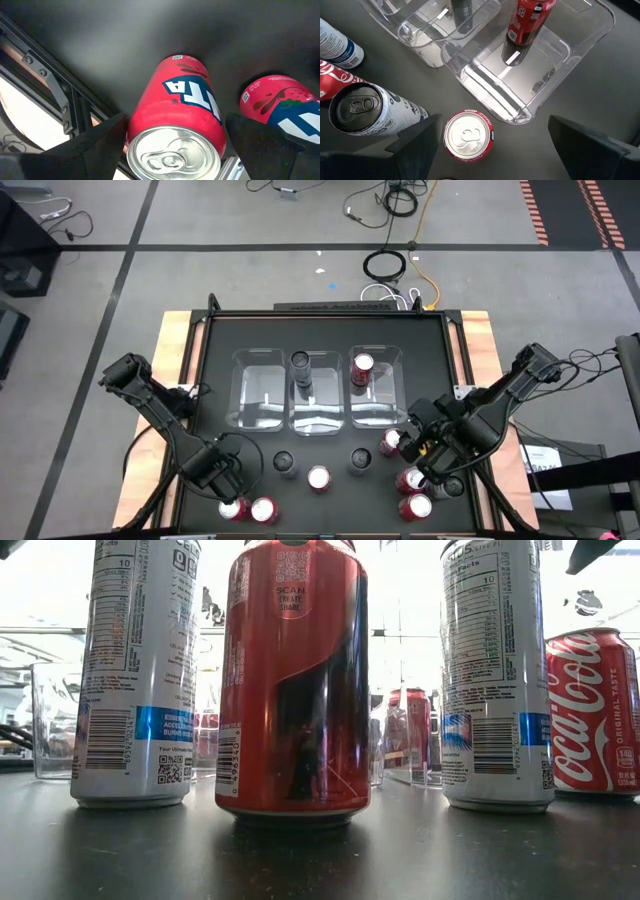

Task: Sort soda cans
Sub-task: Put the top left orange soda can into the left transparent bin

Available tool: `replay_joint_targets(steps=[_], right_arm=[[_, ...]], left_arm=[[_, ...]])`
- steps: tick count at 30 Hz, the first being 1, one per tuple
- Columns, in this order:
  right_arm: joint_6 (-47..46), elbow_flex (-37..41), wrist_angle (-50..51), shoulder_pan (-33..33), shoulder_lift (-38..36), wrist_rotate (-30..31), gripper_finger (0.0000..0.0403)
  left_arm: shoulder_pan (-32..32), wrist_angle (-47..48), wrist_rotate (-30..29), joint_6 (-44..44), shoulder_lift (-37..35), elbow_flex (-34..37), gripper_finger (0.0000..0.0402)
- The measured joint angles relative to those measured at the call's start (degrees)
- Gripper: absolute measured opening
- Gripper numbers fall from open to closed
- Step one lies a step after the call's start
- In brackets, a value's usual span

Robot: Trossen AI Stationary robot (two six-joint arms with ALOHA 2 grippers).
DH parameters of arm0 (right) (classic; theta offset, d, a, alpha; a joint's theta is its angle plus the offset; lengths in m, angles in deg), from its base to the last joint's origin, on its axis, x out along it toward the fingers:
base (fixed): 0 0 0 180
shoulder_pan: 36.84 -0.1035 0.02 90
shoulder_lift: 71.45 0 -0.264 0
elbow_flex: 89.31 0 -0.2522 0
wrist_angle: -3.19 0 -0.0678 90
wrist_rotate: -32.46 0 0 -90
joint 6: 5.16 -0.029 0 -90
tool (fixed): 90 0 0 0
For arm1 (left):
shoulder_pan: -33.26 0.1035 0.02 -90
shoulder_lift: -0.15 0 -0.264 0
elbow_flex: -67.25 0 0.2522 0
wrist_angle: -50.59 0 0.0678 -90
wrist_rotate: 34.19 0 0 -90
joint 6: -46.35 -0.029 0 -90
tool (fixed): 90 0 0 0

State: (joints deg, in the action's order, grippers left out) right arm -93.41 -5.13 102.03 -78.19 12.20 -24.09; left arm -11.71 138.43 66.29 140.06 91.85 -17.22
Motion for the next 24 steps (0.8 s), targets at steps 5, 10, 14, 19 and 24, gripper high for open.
replay_joint_targets(steps=[5,10,14,19,24], right_arm=[[0.3,0.0,-0.1,0.0,0.0,0.0,0.0357],[0.4,0.0,-0.2,0.0,0.0,0.0,0.0357],[0.4,0.0,-0.2,0.0,0.0,-0.3,0.0357],[0.9,0.0,-0.5,0.0,0.0,-0.4,0.0357],[1.1,0.0,-0.6,0.0,0.0,-0.4,0.0357]], left_arm=[[0.0,0.1,0.0,0.0,0.0,0.0,0.0345],[0.0,0.1,0.0,0.0,0.0,0.0,0.0345],[0.0,0.4,0.1,0.1,0.0,0.0,0.0356],[0.0,0.4,0.0,0.2,0.0,0.0,0.0395],[0.0,0.0,0.3,0.1,0.0,0.0,0.0388]])
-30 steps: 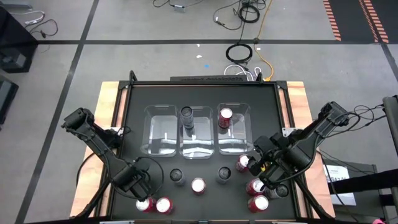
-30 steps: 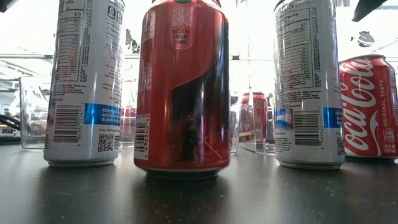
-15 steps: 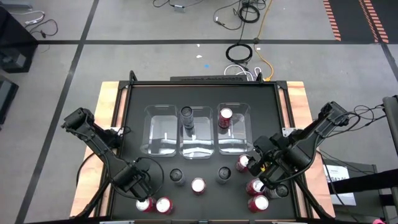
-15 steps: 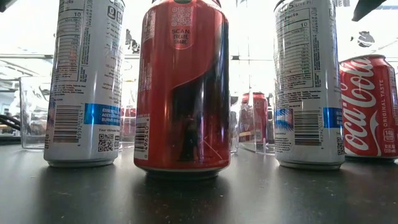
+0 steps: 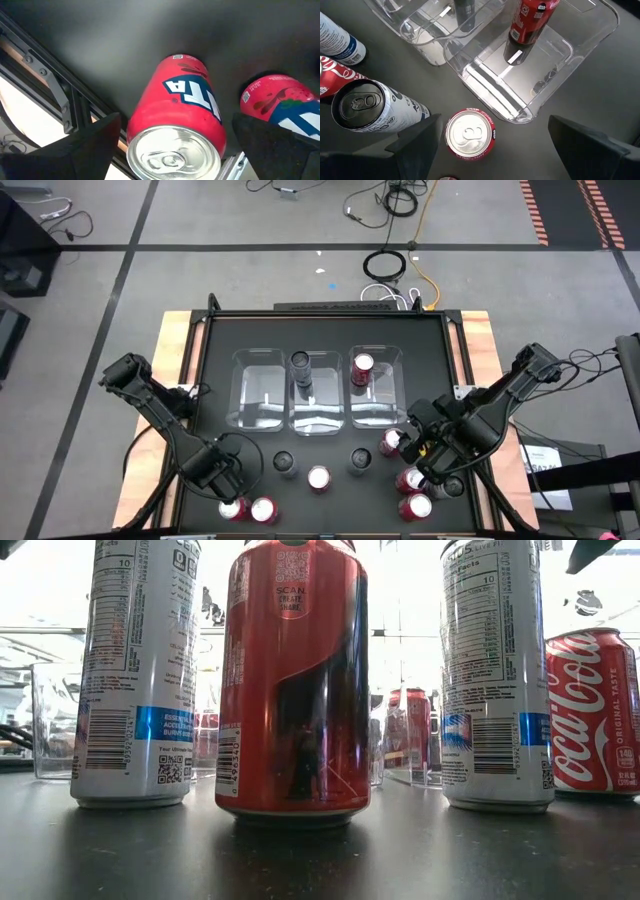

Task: Sort soda cans
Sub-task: Put the top left orange soda can into the left transparent bin

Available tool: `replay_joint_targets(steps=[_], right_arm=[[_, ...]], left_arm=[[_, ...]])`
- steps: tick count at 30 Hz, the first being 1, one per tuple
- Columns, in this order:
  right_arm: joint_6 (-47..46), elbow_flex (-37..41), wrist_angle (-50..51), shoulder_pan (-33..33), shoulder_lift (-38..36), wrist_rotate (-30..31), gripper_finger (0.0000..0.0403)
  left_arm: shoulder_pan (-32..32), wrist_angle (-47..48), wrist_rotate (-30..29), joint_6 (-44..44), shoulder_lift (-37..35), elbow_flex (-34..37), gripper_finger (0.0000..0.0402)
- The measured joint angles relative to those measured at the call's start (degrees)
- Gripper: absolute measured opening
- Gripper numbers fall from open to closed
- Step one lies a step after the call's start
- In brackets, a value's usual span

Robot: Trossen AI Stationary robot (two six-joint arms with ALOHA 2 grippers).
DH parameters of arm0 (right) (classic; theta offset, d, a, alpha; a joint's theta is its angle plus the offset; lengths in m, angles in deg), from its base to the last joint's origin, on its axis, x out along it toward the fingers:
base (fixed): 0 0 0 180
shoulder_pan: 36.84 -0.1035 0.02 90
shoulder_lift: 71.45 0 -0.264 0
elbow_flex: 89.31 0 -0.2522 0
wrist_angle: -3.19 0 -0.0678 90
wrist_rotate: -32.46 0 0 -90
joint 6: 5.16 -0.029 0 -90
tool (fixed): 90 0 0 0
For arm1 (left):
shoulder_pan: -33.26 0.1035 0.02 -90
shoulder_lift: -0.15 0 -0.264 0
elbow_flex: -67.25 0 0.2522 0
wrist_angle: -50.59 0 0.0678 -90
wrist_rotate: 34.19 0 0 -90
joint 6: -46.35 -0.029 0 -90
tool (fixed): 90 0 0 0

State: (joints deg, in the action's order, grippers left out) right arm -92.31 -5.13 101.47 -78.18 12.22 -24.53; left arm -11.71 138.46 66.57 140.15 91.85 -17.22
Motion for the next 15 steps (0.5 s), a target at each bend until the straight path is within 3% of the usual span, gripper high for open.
replay_joint_targets(steps=[15], right_arm=[[0.9,0.0,-0.4,0.0,0.0,0.0,0.0357]], left_arm=[[-0.6,-0.7,2.9,-0.1,0.0,0.0,0.0386]])
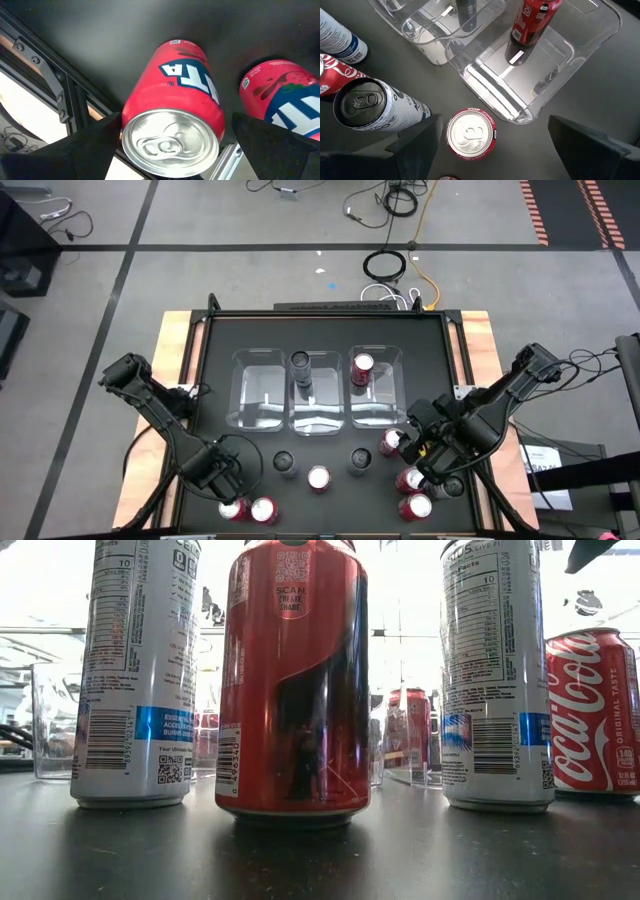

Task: Sort soda cans
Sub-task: Put the top left orange soda can into the left transparent bin

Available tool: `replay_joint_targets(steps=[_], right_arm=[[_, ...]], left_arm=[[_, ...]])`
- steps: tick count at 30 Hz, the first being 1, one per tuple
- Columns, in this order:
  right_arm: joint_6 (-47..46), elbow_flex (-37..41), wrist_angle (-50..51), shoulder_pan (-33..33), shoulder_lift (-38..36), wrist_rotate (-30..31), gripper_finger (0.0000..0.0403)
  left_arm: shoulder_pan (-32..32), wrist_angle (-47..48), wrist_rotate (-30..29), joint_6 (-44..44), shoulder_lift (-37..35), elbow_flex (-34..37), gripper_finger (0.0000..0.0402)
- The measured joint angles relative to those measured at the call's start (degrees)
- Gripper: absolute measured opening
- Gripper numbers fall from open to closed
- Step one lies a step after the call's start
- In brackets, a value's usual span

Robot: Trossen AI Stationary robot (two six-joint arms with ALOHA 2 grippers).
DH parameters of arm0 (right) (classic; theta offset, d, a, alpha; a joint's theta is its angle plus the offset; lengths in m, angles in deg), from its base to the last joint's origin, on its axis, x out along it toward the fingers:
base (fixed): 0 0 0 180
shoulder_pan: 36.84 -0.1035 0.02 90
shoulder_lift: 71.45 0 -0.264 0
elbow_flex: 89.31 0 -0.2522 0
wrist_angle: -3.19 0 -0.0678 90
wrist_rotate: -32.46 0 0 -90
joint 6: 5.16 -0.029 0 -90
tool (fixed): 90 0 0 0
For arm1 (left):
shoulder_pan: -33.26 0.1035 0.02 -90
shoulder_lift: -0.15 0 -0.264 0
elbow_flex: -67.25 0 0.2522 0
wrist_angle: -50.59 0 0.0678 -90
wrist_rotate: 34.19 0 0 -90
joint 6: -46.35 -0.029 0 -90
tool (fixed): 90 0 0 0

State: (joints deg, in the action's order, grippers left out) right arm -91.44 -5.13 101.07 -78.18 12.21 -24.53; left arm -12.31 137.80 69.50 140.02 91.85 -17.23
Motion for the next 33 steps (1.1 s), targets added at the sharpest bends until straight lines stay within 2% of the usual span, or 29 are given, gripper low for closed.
replay_joint_targets(steps=[11,22,29,33], right_arm=[[0.2,0.0,-0.3,0.0,0.0,0.0,0.0357],[0.2,0.0,-0.3,0.0,0.0,0.0,0.0357],[0.2,0.0,-0.3,0.0,0.0,0.0,0.0357],[0.1,0.0,-0.3,0.0,0.0,0.0,0.0357]], left_arm=[[-1.5,1.0,0.0,-1.5,0.0,0.0,0.0385],[-1.4,1.2,0.2,-3.1,0.0,0.0,0.0306],[-1.5,1.7,-0.5,-3.1,-0.2,-0.2,0.0300],[-1.4,4.0,-3.7,-3.0,-2.2,-1.5,0.0299]])
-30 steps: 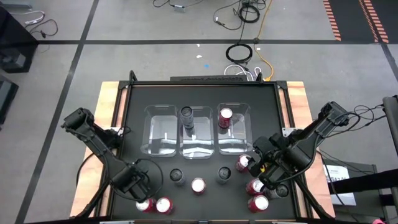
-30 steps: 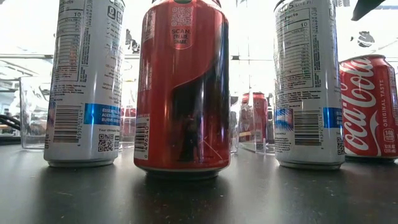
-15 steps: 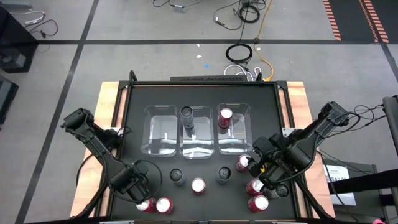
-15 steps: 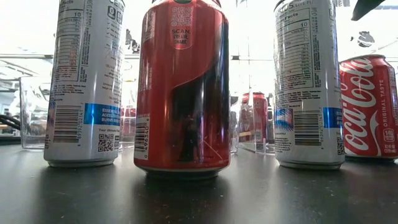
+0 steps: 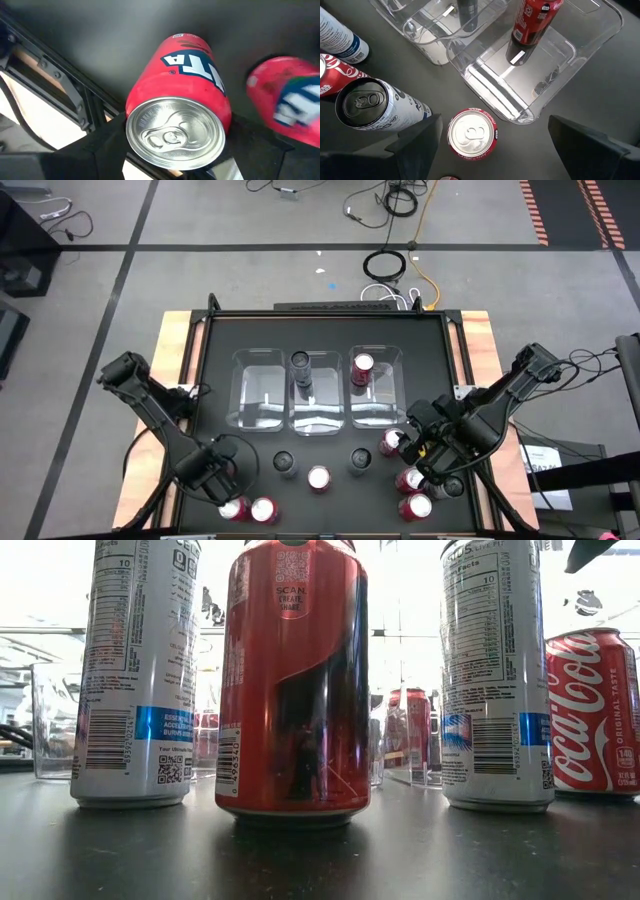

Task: Sort soda cans
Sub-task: Put the top left orange soda can into the left transparent bin

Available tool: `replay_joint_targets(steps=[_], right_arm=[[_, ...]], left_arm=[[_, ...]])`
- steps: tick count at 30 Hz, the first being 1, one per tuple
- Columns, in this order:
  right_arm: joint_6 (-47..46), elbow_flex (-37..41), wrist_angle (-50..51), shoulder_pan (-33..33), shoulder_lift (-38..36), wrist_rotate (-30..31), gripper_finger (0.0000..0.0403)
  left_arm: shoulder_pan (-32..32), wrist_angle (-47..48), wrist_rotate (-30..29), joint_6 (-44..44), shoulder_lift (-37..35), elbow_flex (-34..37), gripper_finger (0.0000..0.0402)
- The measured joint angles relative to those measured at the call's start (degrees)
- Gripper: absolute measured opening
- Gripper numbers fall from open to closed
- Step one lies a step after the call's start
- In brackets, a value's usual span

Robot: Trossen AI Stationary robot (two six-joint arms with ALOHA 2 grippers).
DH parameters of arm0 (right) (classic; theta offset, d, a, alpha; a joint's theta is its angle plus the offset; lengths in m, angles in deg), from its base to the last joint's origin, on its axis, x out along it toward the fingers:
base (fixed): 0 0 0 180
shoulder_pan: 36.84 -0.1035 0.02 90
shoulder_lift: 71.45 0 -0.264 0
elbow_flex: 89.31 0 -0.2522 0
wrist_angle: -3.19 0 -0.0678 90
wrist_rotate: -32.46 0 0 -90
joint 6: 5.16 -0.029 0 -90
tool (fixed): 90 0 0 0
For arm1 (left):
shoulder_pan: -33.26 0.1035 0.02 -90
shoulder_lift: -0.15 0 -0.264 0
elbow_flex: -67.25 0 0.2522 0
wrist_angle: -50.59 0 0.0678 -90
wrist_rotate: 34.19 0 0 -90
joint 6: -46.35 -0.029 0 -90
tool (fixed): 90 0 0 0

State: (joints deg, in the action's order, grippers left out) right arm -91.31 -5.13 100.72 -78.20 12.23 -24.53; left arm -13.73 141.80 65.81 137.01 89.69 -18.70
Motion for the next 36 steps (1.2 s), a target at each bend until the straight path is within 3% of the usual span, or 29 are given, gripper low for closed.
replay_joint_targets(steps=[13,18,23,28,36], right_arm=[[-1.1,0.0,-0.4,0.0,0.0,0.2,0.0357],[-3.5,0.0,-0.4,0.0,0.0,1.4,0.0357],[-6.2,0.0,-0.4,0.1,0.0,1.7,0.0357],[-8.6,0.0,-0.4,0.4,0.0,2.0,0.0357],[-12.8,0.0,-0.6,2.0,0.0,2.0,0.0357]], left_arm=[[5.2,4.4,-9.0,-0.4,-15.3,-4.9,0.0298],[9.7,6.3,-11.2,-6.3,-20.7,-5.1,0.0297],[18.0,7.8,-13.2,-15.4,-25.2,-5.2,0.0297],[30.9,11.9,-12.8,-28.8,-26.2,-5.2,0.0297],[52.4,11.4,-7.9,-60.5,-18.3,-5.2,0.0297]])
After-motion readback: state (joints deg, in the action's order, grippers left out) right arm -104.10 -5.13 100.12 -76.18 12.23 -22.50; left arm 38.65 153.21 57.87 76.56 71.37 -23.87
